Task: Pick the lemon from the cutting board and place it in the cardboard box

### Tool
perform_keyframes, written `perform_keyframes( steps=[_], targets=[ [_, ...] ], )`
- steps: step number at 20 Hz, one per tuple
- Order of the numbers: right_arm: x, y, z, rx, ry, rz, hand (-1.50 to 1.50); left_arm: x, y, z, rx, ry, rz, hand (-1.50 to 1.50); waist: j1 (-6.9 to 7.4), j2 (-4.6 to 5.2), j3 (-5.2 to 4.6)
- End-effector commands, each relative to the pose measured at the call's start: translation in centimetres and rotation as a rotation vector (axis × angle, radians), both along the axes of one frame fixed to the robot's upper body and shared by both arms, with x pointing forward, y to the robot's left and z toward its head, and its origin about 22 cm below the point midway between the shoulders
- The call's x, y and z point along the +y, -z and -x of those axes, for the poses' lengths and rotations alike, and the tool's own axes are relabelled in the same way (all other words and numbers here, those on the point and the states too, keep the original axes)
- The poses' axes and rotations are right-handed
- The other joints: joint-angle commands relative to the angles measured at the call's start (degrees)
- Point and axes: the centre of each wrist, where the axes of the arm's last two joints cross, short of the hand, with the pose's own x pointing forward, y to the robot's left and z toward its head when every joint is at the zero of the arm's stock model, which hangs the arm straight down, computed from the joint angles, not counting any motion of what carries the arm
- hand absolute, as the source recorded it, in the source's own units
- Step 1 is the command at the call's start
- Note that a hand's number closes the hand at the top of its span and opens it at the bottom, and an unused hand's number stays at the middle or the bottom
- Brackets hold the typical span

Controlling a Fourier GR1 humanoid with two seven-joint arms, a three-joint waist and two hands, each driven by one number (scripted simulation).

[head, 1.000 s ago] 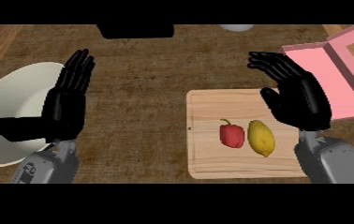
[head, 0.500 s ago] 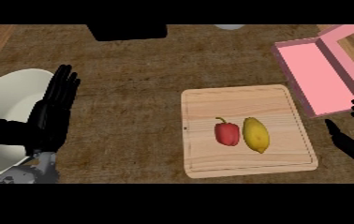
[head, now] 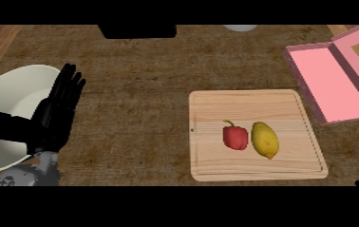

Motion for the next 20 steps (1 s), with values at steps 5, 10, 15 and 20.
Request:
perform_keyframes(
  steps=[5,10,15,20],
  targets=[
    [4.3,-7.3,-0.5,0.293,-0.108,-0.002,-1.50,-0.3,-0.4,0.1,0.027,-0.007,-0.025,0.00,1.36,0.20,-0.08],
    [6.0,-9.5,-2.1,0.238,-0.143,-0.081,-1.50,-0.4,0.8,-0.1,0.034,0.011,-0.006,0.00,1.85,0.36,0.01],
    [9.6,-9.3,-2.2,0.254,-0.160,-0.073,-1.50,1.1,-1.4,-2.4,0.043,0.004,-0.017,0.00,1.60,0.39,0.01],
    [11.4,-7.2,-2.5,0.329,-0.093,-0.045,-1.50,1.1,-1.2,0.6,0.019,-0.003,-0.033,0.00,2.05,0.28,0.03]
  ],
)
